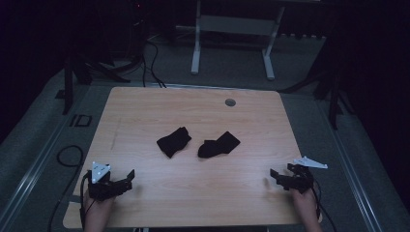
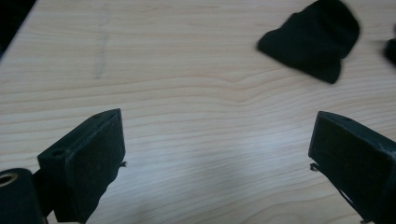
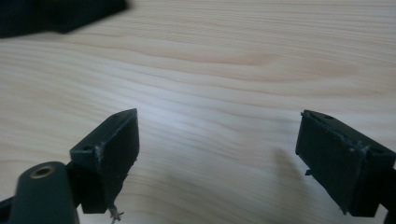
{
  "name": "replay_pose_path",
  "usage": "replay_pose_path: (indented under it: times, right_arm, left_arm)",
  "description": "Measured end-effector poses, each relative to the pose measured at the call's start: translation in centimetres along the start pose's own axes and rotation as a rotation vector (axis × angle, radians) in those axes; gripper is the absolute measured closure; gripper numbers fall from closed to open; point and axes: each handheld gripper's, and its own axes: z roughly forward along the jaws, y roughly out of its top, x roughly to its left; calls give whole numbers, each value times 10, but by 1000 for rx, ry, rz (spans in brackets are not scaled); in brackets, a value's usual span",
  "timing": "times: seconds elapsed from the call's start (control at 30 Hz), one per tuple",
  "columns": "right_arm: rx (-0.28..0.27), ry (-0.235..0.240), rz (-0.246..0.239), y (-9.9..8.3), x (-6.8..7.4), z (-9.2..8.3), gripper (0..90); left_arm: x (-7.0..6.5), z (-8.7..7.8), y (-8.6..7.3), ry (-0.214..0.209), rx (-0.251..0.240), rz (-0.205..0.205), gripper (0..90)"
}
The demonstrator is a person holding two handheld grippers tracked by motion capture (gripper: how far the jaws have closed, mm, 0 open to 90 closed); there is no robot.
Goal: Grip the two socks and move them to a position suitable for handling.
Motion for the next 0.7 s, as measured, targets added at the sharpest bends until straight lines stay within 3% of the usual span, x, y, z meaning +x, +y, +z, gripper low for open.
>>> replay_pose_path:
  times: [0.07,0.17,0.27,0.33,0.37,0.47,0.7]
  right_arm:
    - [9,24,-34,7,10,3,131]
    - [15,95,-49,21,26,9,126]
    - [6,136,-71,33,41,17,126]
    - [27,131,-82,43,53,26,127]
    - [31,153,-91,48,59,32,126]
    - [32,209,-99,59,72,44,124]
    - [39,247,-152,94,106,77,129]
  left_arm:
    - [-3,0,0,-9,5,1,44]
    - [-7,-1,1,-45,7,-35,44]
    - [-11,-3,4,-83,14,-63,44]
    - [-16,-4,6,-78,33,-40,32]
    - [-18,-4,6,-79,38,-31,27]
    - [-24,-3,7,-108,55,-18,27]
    - [-32,0,6,-164,74,-1,27]
